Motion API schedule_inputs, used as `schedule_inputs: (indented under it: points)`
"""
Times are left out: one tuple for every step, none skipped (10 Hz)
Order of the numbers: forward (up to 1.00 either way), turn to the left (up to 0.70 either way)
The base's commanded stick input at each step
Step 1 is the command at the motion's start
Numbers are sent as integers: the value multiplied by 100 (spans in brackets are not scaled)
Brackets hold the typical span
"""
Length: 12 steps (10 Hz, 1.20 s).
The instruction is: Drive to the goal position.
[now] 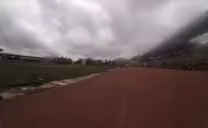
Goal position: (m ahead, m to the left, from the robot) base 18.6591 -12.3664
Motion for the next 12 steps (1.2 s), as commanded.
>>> schedule_inputs:
  points:
    - [70,0]
    - [70,0]
    - [70,0]
    - [70,0]
    - [70,0]
    - [70,0]
    - [70,0]
    - [70,0]
    - [70,0]
    - [70,0]
    - [70,0]
    - [70,0]
